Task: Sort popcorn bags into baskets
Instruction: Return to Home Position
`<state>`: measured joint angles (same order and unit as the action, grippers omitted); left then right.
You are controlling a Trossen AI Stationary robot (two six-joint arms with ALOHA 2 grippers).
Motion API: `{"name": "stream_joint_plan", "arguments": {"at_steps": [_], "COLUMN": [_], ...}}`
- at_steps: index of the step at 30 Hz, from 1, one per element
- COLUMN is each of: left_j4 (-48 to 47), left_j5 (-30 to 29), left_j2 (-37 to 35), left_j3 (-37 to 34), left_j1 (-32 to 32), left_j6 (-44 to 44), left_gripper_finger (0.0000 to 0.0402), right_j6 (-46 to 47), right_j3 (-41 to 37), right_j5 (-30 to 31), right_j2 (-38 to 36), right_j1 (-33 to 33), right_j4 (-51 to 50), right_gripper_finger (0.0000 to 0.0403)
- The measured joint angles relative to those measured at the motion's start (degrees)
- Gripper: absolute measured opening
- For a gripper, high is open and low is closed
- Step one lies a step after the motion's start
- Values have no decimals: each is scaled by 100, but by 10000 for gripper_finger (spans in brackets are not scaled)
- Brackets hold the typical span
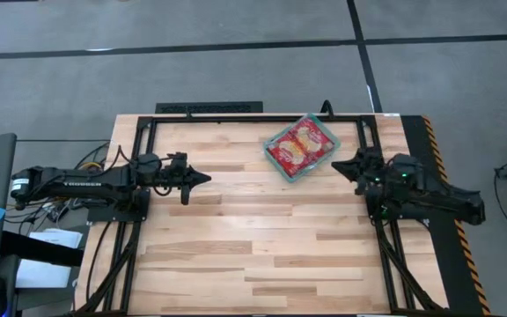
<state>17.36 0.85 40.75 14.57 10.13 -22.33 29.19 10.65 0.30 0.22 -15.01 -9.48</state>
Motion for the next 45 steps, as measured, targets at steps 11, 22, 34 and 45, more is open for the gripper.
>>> {"name": "stream_joint_plan", "arguments": {"at_steps": [11, 22, 34, 45], "left_j4": [1930, 1140, -2119, -1343], "left_j5": [-24, -1311, -3166, -2405], "left_j2": [-35, -1084, -2871, -3882], "left_j3": [-1341, -1213, -36, -1363], "left_j1": [-164, -1198, -2625, -3035], "left_j6": [-948, -1475, -178, 92], "left_gripper_finger": [0, 0, 0, 0], "right_j6": [386, 389, 58, -237], "right_j3": [-456, -460, -460, -523], "right_j5": [275, 272, -345, -1413], "right_j2": [88, 89, 89, 78], "right_j1": [-1, -4, 1, 6], "right_j4": [-6, -157, 120, 1235], "right_gripper_finger": [47, 47, 47, 47]}}
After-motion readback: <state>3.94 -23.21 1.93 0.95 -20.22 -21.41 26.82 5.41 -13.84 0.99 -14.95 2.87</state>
